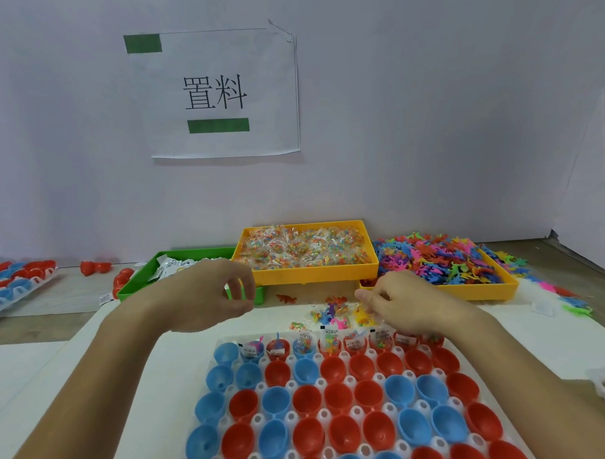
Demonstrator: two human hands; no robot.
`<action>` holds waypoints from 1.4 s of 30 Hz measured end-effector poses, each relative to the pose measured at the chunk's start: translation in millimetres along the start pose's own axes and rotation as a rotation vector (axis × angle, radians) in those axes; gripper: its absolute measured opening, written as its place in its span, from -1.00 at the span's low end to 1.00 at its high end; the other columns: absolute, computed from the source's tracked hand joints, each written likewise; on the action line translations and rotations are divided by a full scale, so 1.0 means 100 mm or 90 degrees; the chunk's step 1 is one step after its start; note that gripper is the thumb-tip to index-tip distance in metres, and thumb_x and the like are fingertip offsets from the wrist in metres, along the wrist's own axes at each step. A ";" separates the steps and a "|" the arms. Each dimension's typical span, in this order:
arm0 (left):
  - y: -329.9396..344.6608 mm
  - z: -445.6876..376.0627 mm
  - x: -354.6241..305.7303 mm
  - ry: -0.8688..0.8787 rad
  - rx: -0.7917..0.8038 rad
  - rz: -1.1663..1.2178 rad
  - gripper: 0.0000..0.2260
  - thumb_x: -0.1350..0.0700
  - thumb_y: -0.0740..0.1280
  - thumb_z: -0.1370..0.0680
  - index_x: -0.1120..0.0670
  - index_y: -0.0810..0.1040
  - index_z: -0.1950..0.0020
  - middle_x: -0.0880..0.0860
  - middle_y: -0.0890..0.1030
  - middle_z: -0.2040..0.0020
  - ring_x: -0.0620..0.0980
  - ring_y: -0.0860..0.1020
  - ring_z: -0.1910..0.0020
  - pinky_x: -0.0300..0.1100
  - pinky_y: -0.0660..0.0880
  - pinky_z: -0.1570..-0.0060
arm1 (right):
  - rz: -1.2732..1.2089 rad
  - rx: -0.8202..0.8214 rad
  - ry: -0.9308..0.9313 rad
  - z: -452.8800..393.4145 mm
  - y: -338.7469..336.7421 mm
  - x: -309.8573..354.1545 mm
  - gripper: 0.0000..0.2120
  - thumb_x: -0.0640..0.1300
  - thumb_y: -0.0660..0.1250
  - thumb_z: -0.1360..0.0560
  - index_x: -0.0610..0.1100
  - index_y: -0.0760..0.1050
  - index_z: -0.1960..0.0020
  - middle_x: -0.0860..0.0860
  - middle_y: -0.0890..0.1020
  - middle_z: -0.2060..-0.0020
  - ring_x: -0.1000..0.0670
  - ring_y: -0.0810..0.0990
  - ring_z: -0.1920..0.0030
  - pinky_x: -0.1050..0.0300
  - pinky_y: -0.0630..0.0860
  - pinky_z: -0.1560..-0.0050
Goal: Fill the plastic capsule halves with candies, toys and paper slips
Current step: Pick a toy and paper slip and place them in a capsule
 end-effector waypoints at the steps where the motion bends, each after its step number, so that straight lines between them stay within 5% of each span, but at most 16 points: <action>1: 0.00 -0.01 -0.01 0.009 -0.018 0.001 -0.94 -0.03 0.37 -0.56 -0.18 0.53 0.10 -0.17 0.58 0.06 -0.16 0.58 0.12 -0.13 0.60 0.06 | 0.007 -0.014 -0.005 0.01 -0.02 0.00 -0.44 0.15 0.20 -0.63 -0.15 0.42 0.43 0.08 0.40 0.59 0.04 0.33 0.55 0.12 0.42 0.34; 3: -0.01 -0.02 -0.04 0.026 -0.052 -0.001 -0.93 -0.01 0.35 -0.57 -0.18 0.54 0.10 -0.17 0.58 0.08 -0.17 0.58 0.14 -0.19 0.59 0.11 | 0.020 -0.048 -0.024 0.02 -0.06 0.00 -0.59 0.03 0.32 -0.61 -0.16 0.61 0.33 0.10 0.54 0.50 0.02 0.43 0.51 0.21 0.43 0.36; 6: -0.01 -0.04 -0.14 0.063 -0.103 0.026 -0.93 0.04 0.35 -0.57 -0.12 0.59 0.09 -0.17 0.61 0.12 -0.18 0.57 0.17 -0.31 0.53 0.19 | -0.045 -0.126 -0.069 0.06 -0.17 0.07 -0.91 -0.16 0.45 -0.53 -0.03 0.72 0.10 0.18 0.66 0.22 0.12 0.65 0.19 0.31 0.53 0.16; 10: 0.05 -0.07 -0.40 0.128 -0.167 0.144 -0.94 0.08 0.38 -0.56 -0.06 0.63 0.08 -0.14 0.65 0.14 -0.20 0.59 0.17 -0.37 0.50 0.21 | -0.211 -0.141 -0.151 0.15 -0.27 0.23 -0.82 -0.29 0.52 -0.44 -0.02 0.66 0.11 0.07 0.72 0.20 0.16 0.69 0.12 0.25 0.58 0.00; 16: 0.22 -0.08 -0.77 0.159 -0.169 0.347 -0.89 0.08 0.47 -0.50 0.05 0.65 0.00 0.01 0.70 0.19 -0.06 0.68 0.23 -0.10 0.63 0.14 | -0.362 -0.074 -0.255 0.29 -0.31 0.53 -0.68 -0.30 0.54 -0.41 -0.10 0.46 -0.01 -0.07 0.73 0.18 -0.03 0.73 0.13 0.09 0.66 0.05; 22: 0.14 -0.07 -0.71 0.138 -0.177 0.424 -0.94 0.24 0.47 -0.49 0.17 0.66 0.18 0.14 0.68 0.29 0.14 0.67 0.27 -0.04 0.64 0.18 | -0.317 -0.106 -0.272 0.29 -0.29 0.60 -0.75 -0.28 0.53 -0.43 -0.06 0.52 0.01 0.02 0.73 0.20 0.06 0.72 0.14 0.17 0.64 0.00; 25: 0.04 -0.05 -0.53 0.116 -0.118 0.336 -0.94 0.20 0.49 -0.47 0.13 0.67 0.20 0.05 0.68 0.29 0.02 0.64 0.29 -0.16 0.58 0.22 | -0.178 -0.112 -0.210 0.22 -0.26 0.46 -0.96 -0.09 0.44 -0.54 0.04 0.61 0.04 0.12 0.70 0.21 0.17 0.66 0.16 0.24 0.56 0.10; 29: -0.06 -0.01 -0.18 0.014 -0.067 0.060 -0.82 0.16 0.53 -0.43 -0.02 0.64 0.33 -0.04 0.66 0.36 -0.15 0.55 0.38 -0.19 0.50 0.27 | -0.079 -0.078 -0.086 0.12 -0.21 0.23 -0.51 0.23 0.11 -0.62 -0.05 0.69 0.11 0.14 0.69 0.24 0.21 0.63 0.20 0.28 0.45 0.17; 32: -0.05 0.02 -0.02 -0.059 0.014 -0.015 -0.82 0.16 0.52 -0.44 -0.03 0.64 0.33 -0.12 0.65 0.41 -0.24 0.57 0.44 -0.34 0.45 0.37 | -0.140 -0.029 -0.004 0.08 -0.15 0.11 -0.22 0.41 -0.16 -0.45 -0.05 0.70 0.12 0.08 0.71 0.10 0.14 0.64 0.04 0.13 0.51 -0.12; 37: -0.03 0.04 0.04 -0.093 0.087 -0.036 -0.83 0.16 0.50 -0.47 -0.03 0.64 0.30 -0.10 0.67 0.39 -0.23 0.60 0.42 -0.31 0.51 0.31 | -0.098 0.045 0.041 0.08 -0.08 0.08 -0.12 0.48 -0.26 -0.38 0.02 0.71 0.03 0.04 0.61 -0.24 0.06 0.53 -0.19 0.07 0.33 -0.25; 42: 0.04 0.01 0.03 -0.096 0.127 -0.056 -0.82 0.14 0.49 -0.48 -0.05 0.62 0.30 -0.15 0.63 0.43 -0.25 0.60 0.40 -0.36 0.47 0.32 | -0.041 0.082 0.050 0.06 0.01 0.10 -0.12 0.44 -0.26 -0.41 -0.02 0.69 -0.09 0.01 0.61 -0.26 0.03 0.55 -0.22 0.05 0.36 -0.32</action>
Point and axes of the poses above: each hand's wrist, its own z-axis away from the middle knuckle, its own y-axis out of the palm, x = y × z, the point moved 1 cm from there along -z, towards the middle knuckle
